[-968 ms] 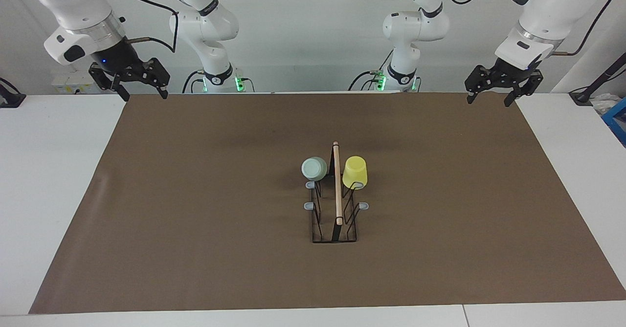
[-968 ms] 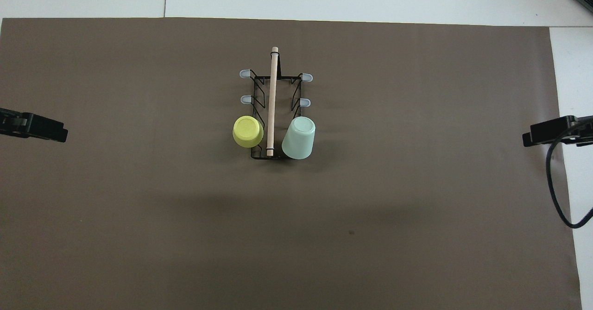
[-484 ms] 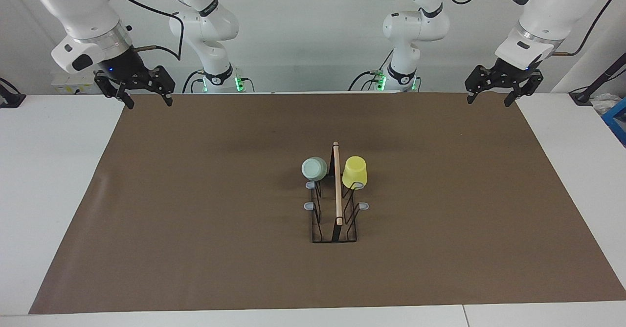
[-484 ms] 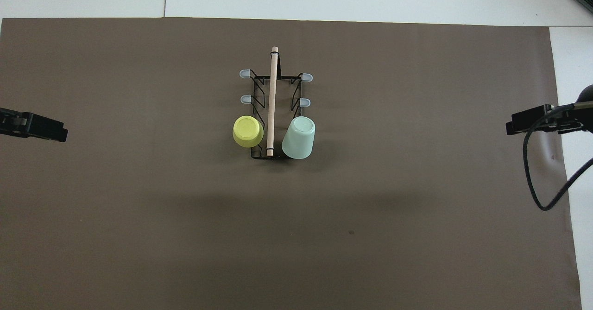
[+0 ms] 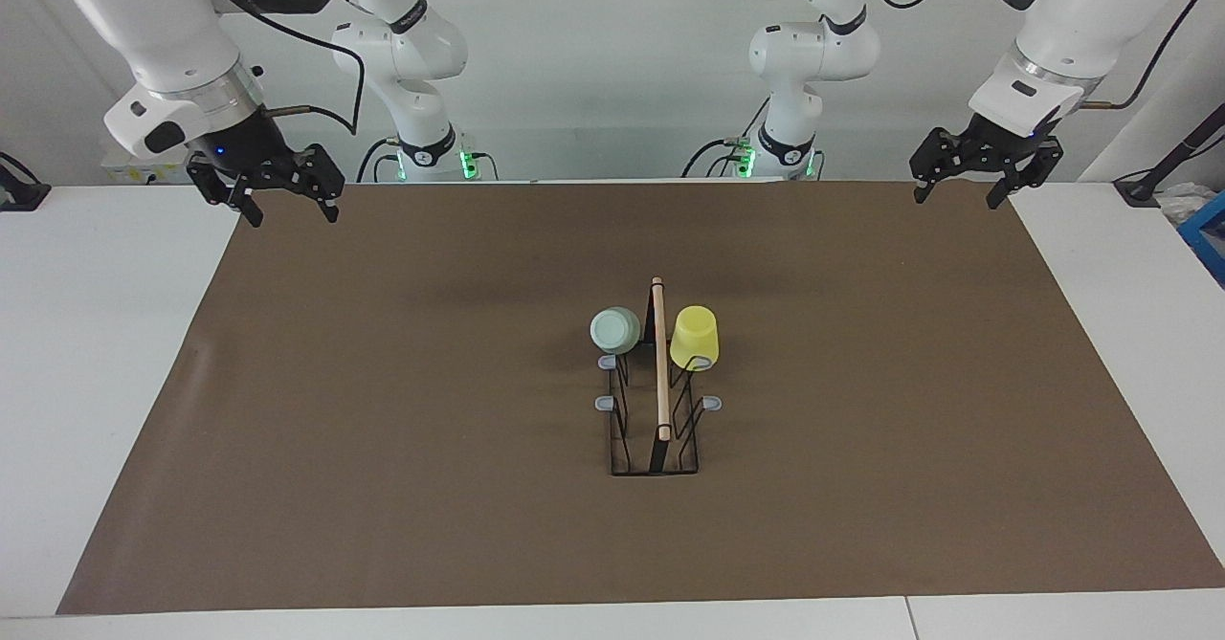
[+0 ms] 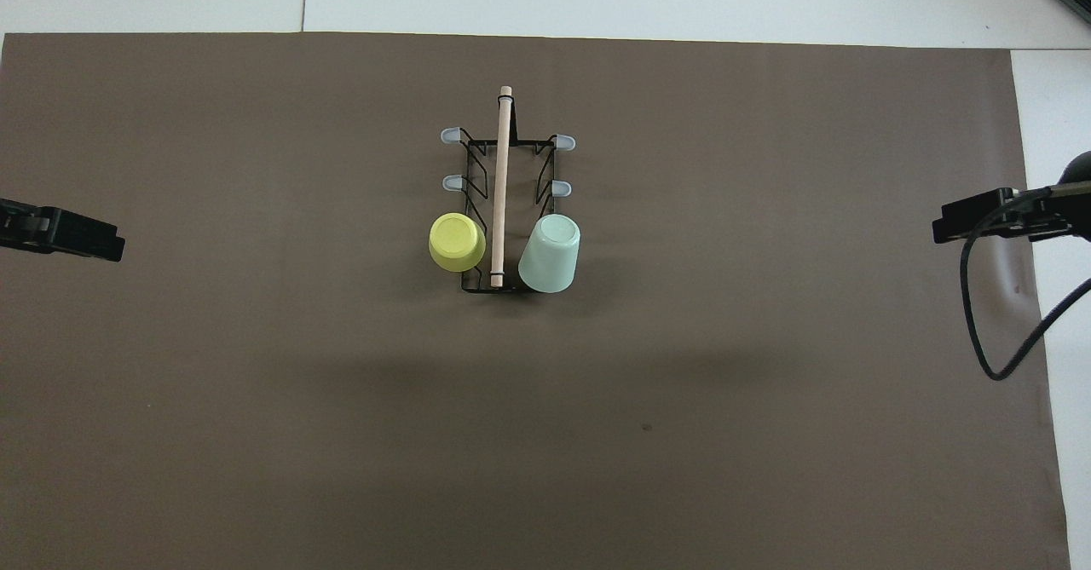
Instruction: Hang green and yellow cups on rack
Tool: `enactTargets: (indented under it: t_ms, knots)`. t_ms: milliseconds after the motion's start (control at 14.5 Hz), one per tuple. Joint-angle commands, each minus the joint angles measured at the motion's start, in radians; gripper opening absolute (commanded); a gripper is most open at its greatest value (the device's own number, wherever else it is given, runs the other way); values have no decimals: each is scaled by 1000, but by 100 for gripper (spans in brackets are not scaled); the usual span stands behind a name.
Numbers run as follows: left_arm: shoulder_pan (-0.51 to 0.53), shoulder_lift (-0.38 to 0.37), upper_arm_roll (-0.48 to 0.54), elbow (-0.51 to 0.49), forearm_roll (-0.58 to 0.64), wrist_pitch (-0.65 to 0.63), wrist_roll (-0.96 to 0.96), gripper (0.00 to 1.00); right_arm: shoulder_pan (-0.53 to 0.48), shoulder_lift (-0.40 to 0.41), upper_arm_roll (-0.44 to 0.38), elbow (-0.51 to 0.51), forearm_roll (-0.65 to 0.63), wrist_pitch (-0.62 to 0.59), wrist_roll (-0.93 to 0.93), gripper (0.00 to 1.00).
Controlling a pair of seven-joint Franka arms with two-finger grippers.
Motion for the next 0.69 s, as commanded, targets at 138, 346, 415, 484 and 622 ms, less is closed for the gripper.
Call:
enactTargets:
  t_ms: [138, 346, 415, 484, 622]
  knots:
    - [6, -23, -3, -16, -2, -9, -3, 100, -3, -9, 8, -19, -26, 20, 18, 100]
    - [6, -21, -3, -16, -2, -9, -3, 100, -3, -9, 8, -19, -26, 20, 18, 100]
    - [6, -21, -3, -16, -2, -9, -3, 100, -3, -9, 8, -19, -26, 20, 18, 100]
    - [6, -21, -3, -16, -2, -7, -3, 100, -3, -9, 8, -19, -26, 20, 18, 100]
    - [6, -23, -6, -16, -2, -9, -8, 100, -3, -9, 8, -19, -26, 20, 18, 100]
